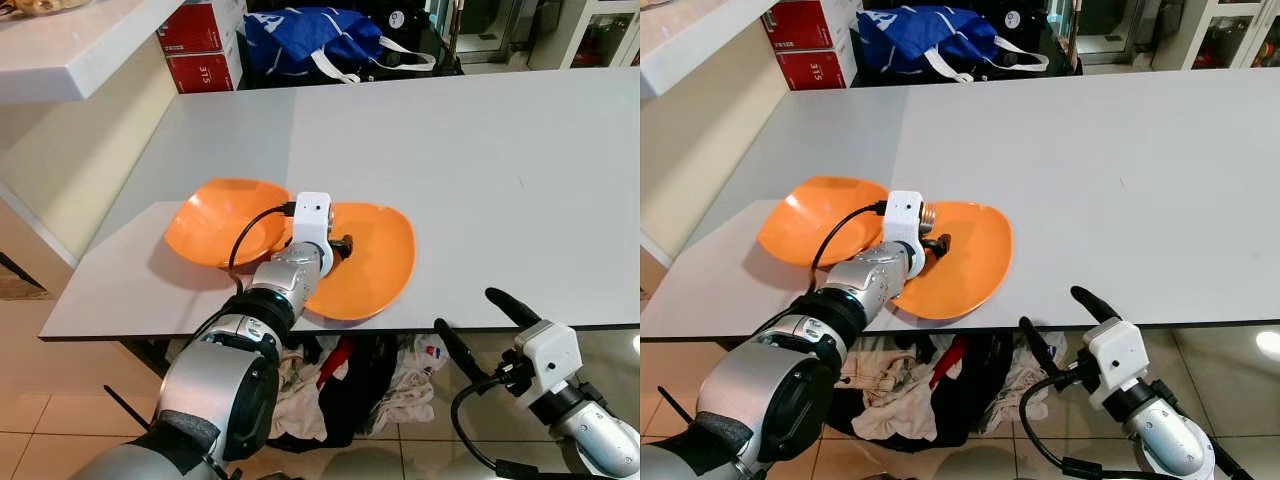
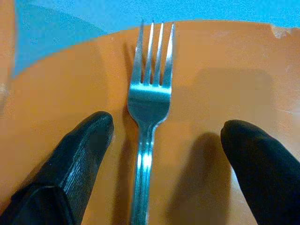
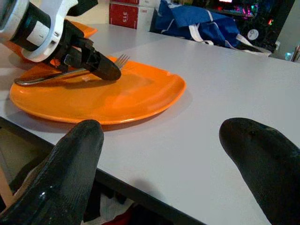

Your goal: Setting the table

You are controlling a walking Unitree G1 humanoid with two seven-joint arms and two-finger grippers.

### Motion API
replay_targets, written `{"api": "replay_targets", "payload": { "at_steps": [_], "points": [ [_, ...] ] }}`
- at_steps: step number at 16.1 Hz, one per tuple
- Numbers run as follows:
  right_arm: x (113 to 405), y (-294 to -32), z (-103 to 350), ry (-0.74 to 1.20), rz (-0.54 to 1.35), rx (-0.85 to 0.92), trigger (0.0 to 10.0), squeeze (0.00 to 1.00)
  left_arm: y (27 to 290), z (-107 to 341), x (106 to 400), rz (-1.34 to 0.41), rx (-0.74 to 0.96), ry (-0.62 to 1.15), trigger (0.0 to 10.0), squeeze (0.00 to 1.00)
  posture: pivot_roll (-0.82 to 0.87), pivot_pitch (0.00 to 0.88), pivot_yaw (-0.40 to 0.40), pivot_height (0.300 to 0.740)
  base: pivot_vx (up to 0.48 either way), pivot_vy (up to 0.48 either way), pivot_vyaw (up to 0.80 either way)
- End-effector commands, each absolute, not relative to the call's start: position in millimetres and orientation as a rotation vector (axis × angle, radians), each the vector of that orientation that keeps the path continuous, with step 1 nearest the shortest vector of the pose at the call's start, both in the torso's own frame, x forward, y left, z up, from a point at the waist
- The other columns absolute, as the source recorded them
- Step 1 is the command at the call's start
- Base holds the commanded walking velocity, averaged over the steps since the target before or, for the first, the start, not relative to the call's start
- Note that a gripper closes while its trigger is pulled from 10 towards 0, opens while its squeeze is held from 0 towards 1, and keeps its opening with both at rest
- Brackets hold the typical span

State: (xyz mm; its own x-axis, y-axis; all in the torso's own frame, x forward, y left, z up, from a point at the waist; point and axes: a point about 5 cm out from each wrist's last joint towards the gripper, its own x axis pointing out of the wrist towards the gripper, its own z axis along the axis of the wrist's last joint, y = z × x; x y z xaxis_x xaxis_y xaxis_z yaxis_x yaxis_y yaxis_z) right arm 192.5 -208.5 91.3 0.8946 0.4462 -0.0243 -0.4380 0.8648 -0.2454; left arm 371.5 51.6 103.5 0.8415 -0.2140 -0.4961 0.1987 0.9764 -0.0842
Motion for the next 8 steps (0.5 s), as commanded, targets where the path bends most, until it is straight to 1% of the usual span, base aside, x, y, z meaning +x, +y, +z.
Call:
{"api": "replay_targets", "payload": {
  "at_steps": [1, 8],
  "points": [
    [193.3, -207.3, 91.0, -0.039, 0.474, -0.247, 10.0, 0.04, 55.3, 114.0, 377.5, -0.21, -0.001, 0.483, 10.0, 1.0, -0.21, 0.012, 0.114, 0.74, 0.0, 0.0, 0.0],
    [194.4, -206.9, 89.6, -0.04, 0.478, -0.244, 10.0, 0.04, 54.9, 118.2, 379.2, -0.221, 0.019, 0.463, 10.0, 1.0, -0.2, 0.003, 0.112, 0.74, 0.0, 0.0, 0.0]
  ]
}}
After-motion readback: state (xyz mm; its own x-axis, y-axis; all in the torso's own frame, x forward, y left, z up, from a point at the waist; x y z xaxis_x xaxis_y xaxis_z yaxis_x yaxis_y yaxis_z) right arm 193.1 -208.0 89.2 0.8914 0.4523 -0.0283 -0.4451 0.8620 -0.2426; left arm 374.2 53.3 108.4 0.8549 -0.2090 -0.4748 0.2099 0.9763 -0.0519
